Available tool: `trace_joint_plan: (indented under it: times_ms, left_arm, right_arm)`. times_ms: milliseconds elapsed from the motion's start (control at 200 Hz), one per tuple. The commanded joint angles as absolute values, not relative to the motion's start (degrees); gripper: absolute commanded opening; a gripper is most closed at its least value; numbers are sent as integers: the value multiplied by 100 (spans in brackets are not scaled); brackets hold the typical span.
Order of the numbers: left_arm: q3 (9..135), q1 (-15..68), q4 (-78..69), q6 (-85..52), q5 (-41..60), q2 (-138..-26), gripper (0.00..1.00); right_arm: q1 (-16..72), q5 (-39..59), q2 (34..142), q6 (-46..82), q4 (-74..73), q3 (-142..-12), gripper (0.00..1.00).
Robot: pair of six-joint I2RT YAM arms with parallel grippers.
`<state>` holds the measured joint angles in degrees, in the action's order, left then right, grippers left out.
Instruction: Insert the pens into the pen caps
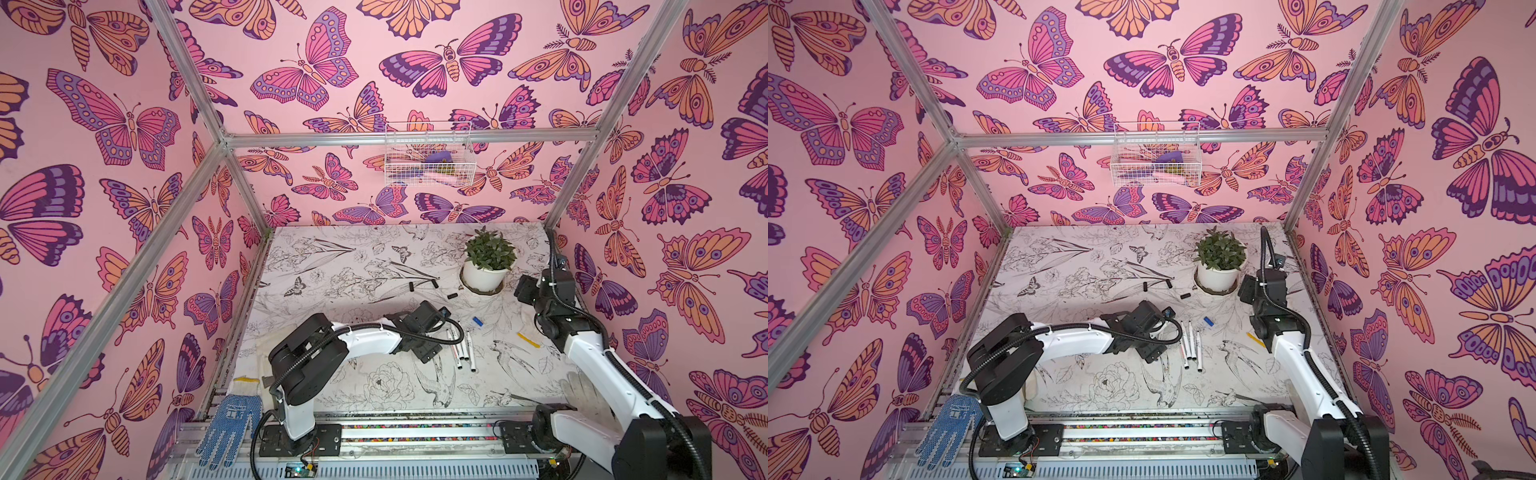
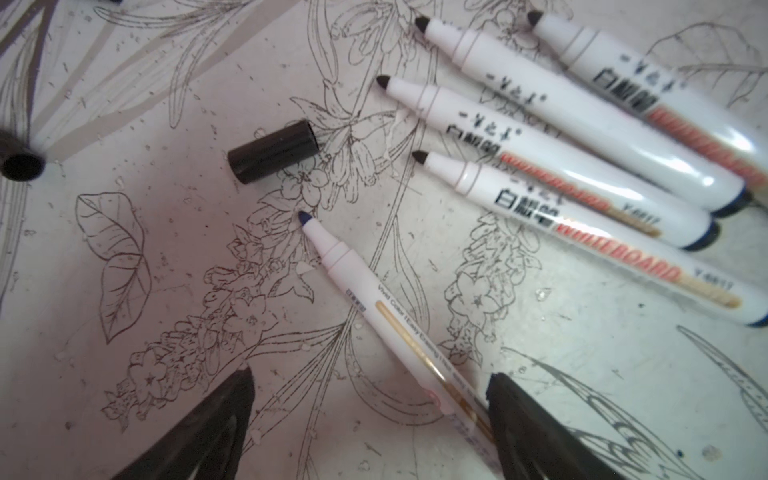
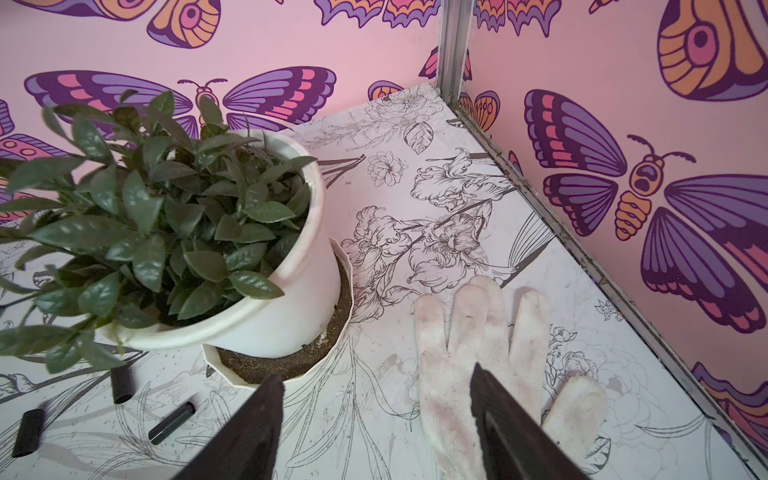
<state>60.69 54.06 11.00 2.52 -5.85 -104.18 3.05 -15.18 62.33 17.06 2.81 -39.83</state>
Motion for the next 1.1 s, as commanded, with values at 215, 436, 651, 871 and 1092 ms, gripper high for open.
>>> trace_joint_plan:
  times_ms: [215,436,651,871,1092]
  left_arm:
    - [5828,5258,1681,71,-998,-10343,69]
    - [5901,5028,2292,-150,-828,-10330,42]
    - [6174,4689,2335,-240,-403,-10389,3]
    - [6609,4320,2058,-205,685,-10042,0]
    - [6231,4263,904,-325,1593,-9359,0]
  right_arm:
    - [338,-1704,6154,1609,324,-3968,73]
    - [338,-1911,5961,1504,335,-3990,73]
    - [341,-1633,5915,1608,492,-4076,74]
    - [1308,-325,6041,1923,785,-4337,70]
    - [2408,1420,6817,3195,-353,-4430,70]
